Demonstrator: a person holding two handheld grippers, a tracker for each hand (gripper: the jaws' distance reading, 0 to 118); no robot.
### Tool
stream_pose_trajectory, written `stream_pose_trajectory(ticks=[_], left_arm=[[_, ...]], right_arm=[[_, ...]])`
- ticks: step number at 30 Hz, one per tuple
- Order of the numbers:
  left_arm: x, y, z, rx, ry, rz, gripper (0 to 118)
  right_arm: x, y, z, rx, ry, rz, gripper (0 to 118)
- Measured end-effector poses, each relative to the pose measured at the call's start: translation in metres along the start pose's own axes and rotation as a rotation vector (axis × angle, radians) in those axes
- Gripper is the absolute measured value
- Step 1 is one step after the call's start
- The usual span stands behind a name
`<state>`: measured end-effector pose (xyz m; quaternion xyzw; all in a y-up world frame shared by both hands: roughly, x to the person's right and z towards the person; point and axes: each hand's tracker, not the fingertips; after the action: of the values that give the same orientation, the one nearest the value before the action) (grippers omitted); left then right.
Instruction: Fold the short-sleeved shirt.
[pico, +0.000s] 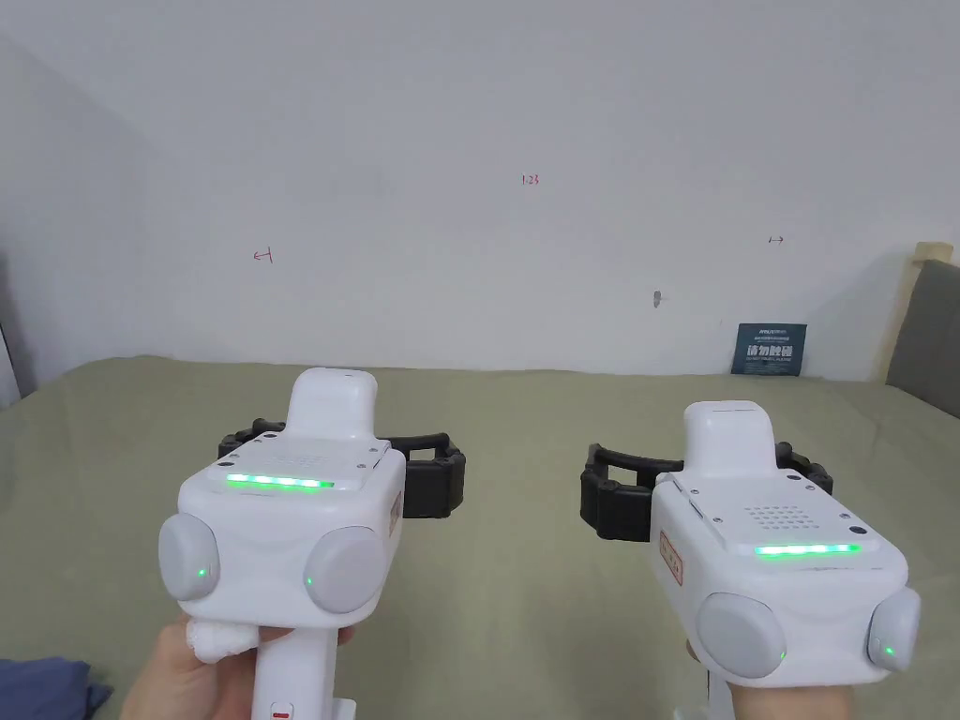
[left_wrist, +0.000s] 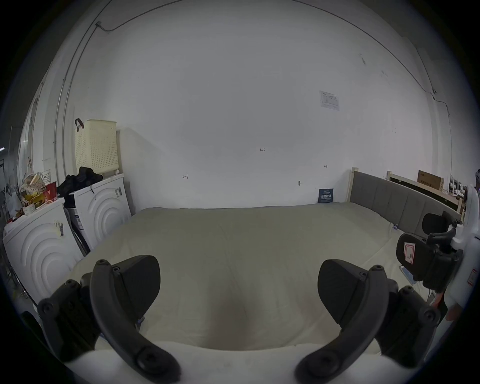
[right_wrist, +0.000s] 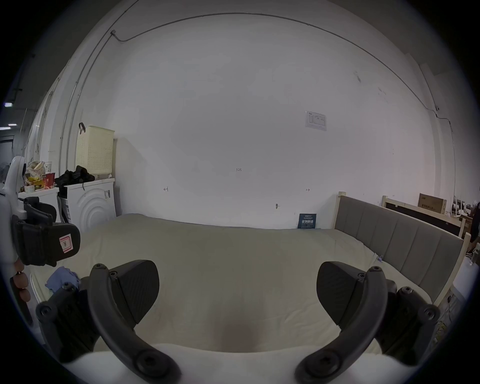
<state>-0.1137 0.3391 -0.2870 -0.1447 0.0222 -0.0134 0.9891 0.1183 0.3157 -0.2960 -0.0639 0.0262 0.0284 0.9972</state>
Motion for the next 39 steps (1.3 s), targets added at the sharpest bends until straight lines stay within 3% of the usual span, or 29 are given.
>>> stream_pose_trajectory(ticks=[39], left_arm=[[0.0025, 0.0002, 0.0055, 0.018, 0.008, -0.011, 118]], right_arm=[[-0.0006, 0.0010, 0.0023, 0.003, 0.002, -0.001, 118]])
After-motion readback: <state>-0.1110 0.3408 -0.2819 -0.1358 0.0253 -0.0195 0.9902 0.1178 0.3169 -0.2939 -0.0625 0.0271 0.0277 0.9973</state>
